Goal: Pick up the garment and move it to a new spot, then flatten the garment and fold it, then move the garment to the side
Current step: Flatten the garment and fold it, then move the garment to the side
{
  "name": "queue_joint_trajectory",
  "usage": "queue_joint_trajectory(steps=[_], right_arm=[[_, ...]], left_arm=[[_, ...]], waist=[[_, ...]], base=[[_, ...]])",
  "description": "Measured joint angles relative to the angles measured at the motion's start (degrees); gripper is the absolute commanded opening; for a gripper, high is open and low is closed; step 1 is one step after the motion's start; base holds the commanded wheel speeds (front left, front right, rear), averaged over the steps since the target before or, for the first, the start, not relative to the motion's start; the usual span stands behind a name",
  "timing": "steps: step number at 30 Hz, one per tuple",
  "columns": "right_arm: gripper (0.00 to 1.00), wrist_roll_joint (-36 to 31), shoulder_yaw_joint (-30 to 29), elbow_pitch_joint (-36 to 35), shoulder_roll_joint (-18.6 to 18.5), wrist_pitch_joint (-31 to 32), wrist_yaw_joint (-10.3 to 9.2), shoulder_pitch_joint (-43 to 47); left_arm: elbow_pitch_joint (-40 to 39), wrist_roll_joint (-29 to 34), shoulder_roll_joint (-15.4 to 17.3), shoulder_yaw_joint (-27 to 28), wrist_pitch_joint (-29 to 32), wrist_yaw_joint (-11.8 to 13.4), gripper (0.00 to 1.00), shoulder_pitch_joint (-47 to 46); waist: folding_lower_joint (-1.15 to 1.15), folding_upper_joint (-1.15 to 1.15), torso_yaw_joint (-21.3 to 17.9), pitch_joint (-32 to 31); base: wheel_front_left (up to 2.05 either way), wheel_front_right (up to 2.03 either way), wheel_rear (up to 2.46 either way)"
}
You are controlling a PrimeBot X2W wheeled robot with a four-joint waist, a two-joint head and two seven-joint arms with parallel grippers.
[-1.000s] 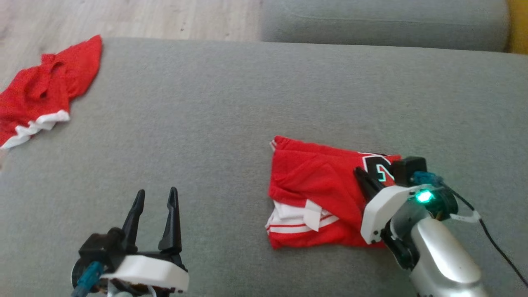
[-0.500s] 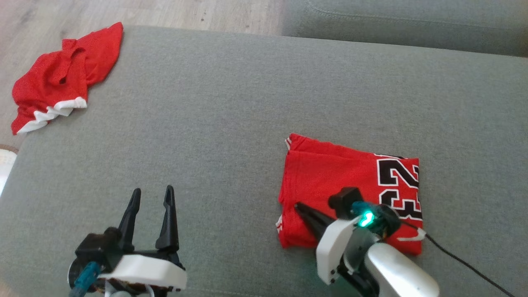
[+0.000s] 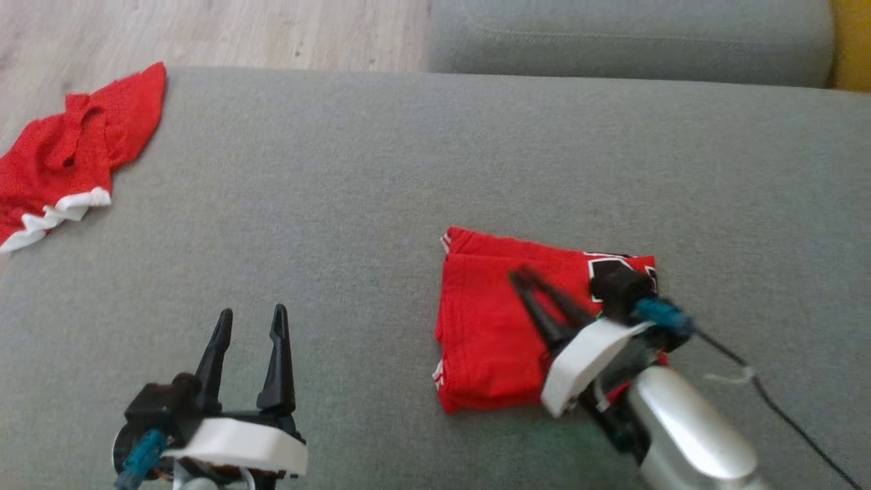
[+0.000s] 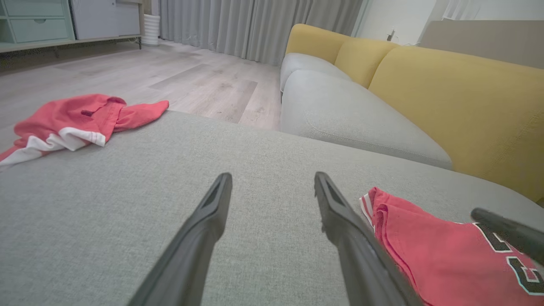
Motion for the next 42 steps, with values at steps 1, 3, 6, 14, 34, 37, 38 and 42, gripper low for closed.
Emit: queue_joint_trajectory(steps=[1, 3, 6, 14, 34, 37, 38, 42], right_arm=[[0.67, -0.99, -2.05, -0.42, 0.03, -0.59, 0.0, 0.05], [1.0, -2.69, -6.75, -1.53, 0.52, -1.72, 0.0, 0.67], [1.0, -5.12, -14.05, -3.47, 1.63, -3.39, 0.0, 3.96], [1.0, -8.28, -23.85, -8.78, 2.6, -3.97, 0.0, 14.21], [1.0, -8.28, -26.2, -10.66, 3.43, -4.97, 0.0, 20.96], [1.0, -7.86, -26.22, -10.22, 3.44, -4.97, 0.0, 20.96], [1.0, -7.86, -26.22, -10.07, 3.44, -4.97, 0.0, 20.96], [1.0, -7.86, -26.21, -9.69, 3.44, -4.97, 0.0, 20.95]], left_arm=[[0.32, -0.02, -0.04, -0.02, -0.15, -0.01, 1.0, -0.19], [0.78, -0.85, -0.29, -0.01, -0.41, -0.04, 1.0, -0.74], [2.24, -1.53, -0.81, -0.03, -0.51, -0.21, 1.0, -0.91], [5.58, -2.38, -1.63, 0.09, -2.35, -0.59, 1.0, -0.51], [9.48, -2.01, -1.49, -0.77, -3.44, -1.56, 1.0, 4.47], [9.48, -2.01, -1.49, -0.85, -3.44, -1.56, 1.0, 4.43], [9.47, -2.01, -1.49, -0.86, -3.44, -1.56, 1.0, 4.43], [9.45, -2.01, -1.48, -0.91, -3.44, -1.55, 1.0, 4.43]], waist=[[0.0, 0.0, -0.3, -0.38], [0.0, 0.0, -0.87, -1.19], [0.0, 0.0, -1.7, -2.6], [-0.01, 0.0, -3.8, -5.05], [0.0, 0.0, -3.68, -7.74], [0.0, 0.0, -3.73, -7.75], [0.0, 0.0, -3.75, -7.75], [0.0, 0.0, -3.69, -7.79]], base=[[0.0, 0.0, 0.0], [0.0, 0.0, 0.0], [0.0, 0.0, 0.0], [0.0, 0.0, 0.0], [0.0, 0.0, 0.0], [0.0, 0.0, 0.0], [0.0, 0.0, 0.0], [0.0, 0.0, 0.0]])
